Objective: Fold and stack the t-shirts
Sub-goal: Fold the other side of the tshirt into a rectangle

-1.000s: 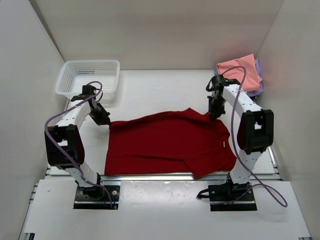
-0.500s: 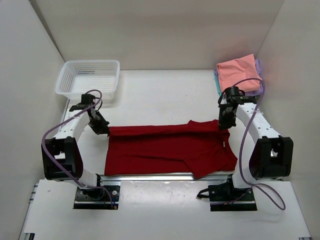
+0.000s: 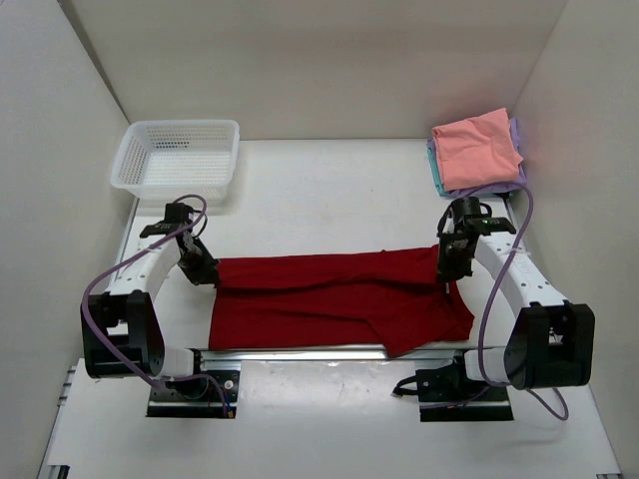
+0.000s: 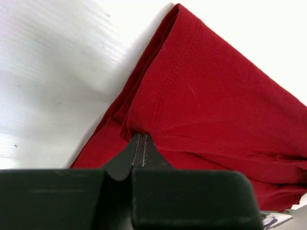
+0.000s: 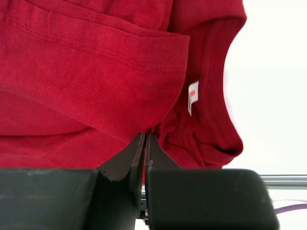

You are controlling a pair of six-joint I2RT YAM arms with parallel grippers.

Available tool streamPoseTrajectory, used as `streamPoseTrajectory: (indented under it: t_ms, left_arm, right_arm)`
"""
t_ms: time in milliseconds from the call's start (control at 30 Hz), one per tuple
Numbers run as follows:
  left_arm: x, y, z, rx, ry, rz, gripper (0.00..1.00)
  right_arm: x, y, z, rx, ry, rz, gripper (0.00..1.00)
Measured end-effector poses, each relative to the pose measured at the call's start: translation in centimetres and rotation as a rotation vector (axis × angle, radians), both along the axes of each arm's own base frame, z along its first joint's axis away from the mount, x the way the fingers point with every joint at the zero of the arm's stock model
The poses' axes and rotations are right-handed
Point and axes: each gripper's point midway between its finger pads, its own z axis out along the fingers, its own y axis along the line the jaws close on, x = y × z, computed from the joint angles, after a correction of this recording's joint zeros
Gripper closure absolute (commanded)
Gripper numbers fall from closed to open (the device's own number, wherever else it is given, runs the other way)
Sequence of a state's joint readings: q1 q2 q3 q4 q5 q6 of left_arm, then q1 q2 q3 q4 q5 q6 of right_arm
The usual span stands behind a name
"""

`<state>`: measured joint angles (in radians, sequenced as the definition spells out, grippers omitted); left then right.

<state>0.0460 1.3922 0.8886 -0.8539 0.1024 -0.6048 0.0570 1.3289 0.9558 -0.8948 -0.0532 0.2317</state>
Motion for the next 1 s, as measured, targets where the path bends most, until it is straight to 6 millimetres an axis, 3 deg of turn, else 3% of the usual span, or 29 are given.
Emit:
streamPoseTrajectory:
  t_ms: [267, 767, 833, 867, 900, 1000]
  left_arm:
    - [-1.3, 0.1, -0.7, 0.01, 0.023, 0.001, 1.0]
    - [-1.8, 0.4, -0.9, 0.02, 0.042, 0.006, 1.0]
    - [-1.9, 0.4, -0.9, 0.021, 0.049, 0.007, 0.93]
    - [-2.0, 0.4, -0.9, 0.02, 0.052, 0.007, 0.81]
    - [-2.1, 0.4, -0.9, 0.021, 0.056, 0.003, 0.7]
    - [-2.3, 0.4, -0.6, 0.022, 0.068, 0.005, 0.57]
  right_arm:
    - [-1.7, 0.0, -0.1, 0.009, -0.012, -0.002, 1.0]
    - [-4.2, -0.2, -0.1, 0.025, 0.018, -0.026, 1.0]
    - [-4.7, -0.2, -0.1, 0.027, 0.039, -0.04, 1.0]
    - [-5.0, -0.2, -0.2, 0.026, 0.054, -0.048, 0.95]
    - [-5.4, -0.2, -0.2, 0.024, 0.071, -0.058, 0.79]
    - [-6.8, -0.5, -0.2, 0.011, 0.129, -0.09, 0.49]
